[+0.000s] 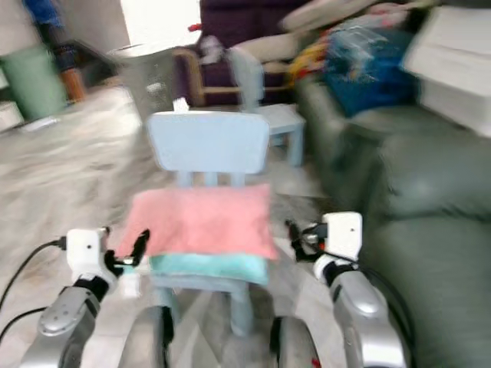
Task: Move the pillow to the sofa
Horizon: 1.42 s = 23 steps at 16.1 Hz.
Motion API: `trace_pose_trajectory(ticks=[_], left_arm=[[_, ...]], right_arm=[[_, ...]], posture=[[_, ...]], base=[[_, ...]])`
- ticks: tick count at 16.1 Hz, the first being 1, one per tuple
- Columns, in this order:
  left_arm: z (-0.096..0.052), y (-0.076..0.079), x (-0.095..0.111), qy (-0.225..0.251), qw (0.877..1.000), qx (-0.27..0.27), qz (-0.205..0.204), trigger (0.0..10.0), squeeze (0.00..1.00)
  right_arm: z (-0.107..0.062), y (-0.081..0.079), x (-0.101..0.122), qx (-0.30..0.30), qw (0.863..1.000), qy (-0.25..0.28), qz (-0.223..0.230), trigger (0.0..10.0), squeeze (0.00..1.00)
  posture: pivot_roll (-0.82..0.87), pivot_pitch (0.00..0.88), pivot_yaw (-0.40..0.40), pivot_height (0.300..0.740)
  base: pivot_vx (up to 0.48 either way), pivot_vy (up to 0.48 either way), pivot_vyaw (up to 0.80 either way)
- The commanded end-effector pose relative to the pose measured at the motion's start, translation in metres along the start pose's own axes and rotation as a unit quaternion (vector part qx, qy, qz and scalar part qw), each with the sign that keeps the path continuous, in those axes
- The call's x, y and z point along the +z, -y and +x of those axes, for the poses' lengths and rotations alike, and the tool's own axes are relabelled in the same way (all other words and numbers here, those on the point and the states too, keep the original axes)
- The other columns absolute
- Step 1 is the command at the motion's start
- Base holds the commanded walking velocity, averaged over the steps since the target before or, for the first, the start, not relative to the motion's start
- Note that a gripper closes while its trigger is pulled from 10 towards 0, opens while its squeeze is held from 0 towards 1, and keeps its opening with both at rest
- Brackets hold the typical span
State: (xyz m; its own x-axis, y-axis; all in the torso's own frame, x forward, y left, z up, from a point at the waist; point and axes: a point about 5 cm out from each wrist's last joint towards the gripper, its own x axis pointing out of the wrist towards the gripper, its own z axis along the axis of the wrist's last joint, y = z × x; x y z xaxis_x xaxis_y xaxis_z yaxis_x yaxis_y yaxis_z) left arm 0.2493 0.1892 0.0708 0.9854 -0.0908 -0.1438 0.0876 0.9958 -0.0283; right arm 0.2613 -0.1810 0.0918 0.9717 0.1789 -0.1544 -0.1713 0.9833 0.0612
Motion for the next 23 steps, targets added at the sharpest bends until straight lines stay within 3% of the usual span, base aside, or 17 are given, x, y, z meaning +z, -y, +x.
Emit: trace_pose_trajectory(ticks=[1,9,12,16,17,21,23], left_arm=[[0.003,-0.001,0.008,0.016,1.000,0.004,0.008,10.0,0.00],[0.005,0.002,0.010,0.020,0.999,0.006,0.030,10.0,0.00],[0.008,-0.006,0.019,0.040,0.997,0.034,0.048,10.0,0.00],[0.021,-0.038,0.042,0.071,0.990,0.099,0.069,10.0,0.00],[0.026,-0.053,0.051,0.080,0.986,0.126,0.069,10.0,0.00],[0.043,-0.079,0.092,0.135,0.974,0.176,0.050,10.0,0.00],[0.047,-0.088,0.105,0.153,0.970,0.184,0.042,10.0,0.00]], right_arm=[[0.002,0.000,0.006,0.000,1.000,0.011,-0.008,10.0,0.00],[0.003,-0.001,0.004,0.005,1.000,0.012,-0.016,10.0,0.00],[0.005,-0.002,0.007,0.009,0.999,0.020,-0.024,10.0,0.00],[0.017,-0.002,0.028,0.023,0.997,0.055,-0.042,10.0,0.00],[0.024,-0.007,0.045,0.041,0.994,0.086,-0.055,10.0,0.00],[0.050,-0.023,0.092,0.090,0.984,0.152,-0.013,10.0,0.00],[0.059,-0.029,0.103,0.109,0.981,0.163,0.003,10.0,0.00]], posture=[[-0.17,0.000,0.009,0.506],[-0.17,0.000,0.012,0.406],[-0.17,0.000,0.015,0.371],[-0.16,0.000,0.015,0.336],[-0.16,0.002,0.019,0.336],[-0.14,0.044,0.016,0.336],[-0.13,0.066,0.019,0.336]], base=[[0.000,0.000,0.00],[0.000,0.000,0.00],[0.000,0.000,0.00],[0.000,0.000,0.00],[0.000,0.000,0.00],[0.000,0.000,0.00],[0.000,0.000,0.00]])
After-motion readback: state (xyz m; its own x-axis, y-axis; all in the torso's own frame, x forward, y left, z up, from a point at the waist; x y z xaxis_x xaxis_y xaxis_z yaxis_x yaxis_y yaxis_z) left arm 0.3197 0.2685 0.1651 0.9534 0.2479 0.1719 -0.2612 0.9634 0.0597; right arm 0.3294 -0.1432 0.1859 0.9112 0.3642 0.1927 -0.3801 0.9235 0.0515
